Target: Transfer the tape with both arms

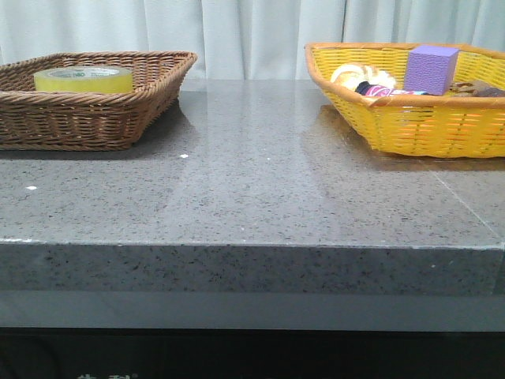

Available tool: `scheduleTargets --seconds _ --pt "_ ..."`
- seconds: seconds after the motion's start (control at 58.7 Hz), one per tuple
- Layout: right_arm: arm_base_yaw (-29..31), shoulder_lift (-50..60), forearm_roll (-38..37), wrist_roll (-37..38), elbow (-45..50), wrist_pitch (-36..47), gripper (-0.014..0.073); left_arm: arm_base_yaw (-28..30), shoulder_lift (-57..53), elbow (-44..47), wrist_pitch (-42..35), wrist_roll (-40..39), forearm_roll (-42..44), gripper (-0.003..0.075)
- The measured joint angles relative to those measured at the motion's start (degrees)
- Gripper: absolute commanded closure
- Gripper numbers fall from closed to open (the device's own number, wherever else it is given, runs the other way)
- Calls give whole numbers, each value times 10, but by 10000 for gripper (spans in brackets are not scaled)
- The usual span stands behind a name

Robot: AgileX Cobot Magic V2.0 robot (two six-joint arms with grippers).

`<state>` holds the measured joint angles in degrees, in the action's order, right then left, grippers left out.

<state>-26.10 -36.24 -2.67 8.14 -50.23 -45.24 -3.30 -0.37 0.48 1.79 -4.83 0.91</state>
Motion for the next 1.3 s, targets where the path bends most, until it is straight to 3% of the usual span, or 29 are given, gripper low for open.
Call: scheduleTargets --seconds 0.716,0.955,1.125,1.295 --pt "4 6 -1 0 6 3 662 0 0 0 0 0 -1 740" --pt "101 105 1 -8 104 78 659 0 0 0 0 0 -1 740" --pt "193 229 18 -15 240 187 659 0 0 0 0 0 -1 740" --pt "247 314 47 -17 362 281 659 0 0 0 0 0 -1 740"
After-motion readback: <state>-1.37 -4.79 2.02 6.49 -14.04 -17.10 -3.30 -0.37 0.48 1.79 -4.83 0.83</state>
